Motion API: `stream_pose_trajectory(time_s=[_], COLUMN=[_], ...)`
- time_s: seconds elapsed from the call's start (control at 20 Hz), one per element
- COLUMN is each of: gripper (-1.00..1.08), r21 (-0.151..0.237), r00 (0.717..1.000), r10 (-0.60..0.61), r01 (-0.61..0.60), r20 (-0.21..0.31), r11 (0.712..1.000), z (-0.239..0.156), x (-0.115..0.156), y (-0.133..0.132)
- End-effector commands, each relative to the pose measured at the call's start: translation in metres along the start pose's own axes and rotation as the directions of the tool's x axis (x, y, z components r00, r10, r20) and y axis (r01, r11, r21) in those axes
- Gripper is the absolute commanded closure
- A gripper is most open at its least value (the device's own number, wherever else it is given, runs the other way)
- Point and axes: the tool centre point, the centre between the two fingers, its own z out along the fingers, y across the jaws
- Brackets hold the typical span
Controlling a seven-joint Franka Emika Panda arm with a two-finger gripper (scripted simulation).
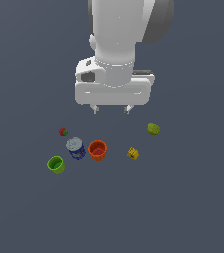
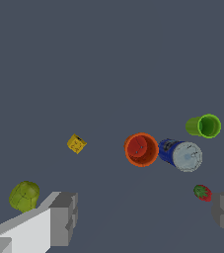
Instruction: Pick up a designated object from a clutter of objects.
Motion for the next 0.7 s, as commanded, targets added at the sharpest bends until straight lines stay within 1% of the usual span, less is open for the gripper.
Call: stream_pose_trajectory(time_s=[0.0, 0.15, 0.45, 0.65], gripper=[-0.92, -0.92, -0.92, -0.92], r21=[0.000, 0.000, 0.001, 0.001], r00=[1.000, 1.000, 0.997, 0.997], r10=[0.000, -0.011, -0.072, -0.075], r01=[0.000, 0.011, 0.072, 0.075], r20=[0.000, -0.001, -0.004, -0.004], r11=[1.000, 1.000, 0.997, 0.997], z=[0.000, -0.001, -0.005, -0.006], x=[0.000, 0.000, 0.002, 0.002], y=[0.000, -0.003, -0.020, -0.021])
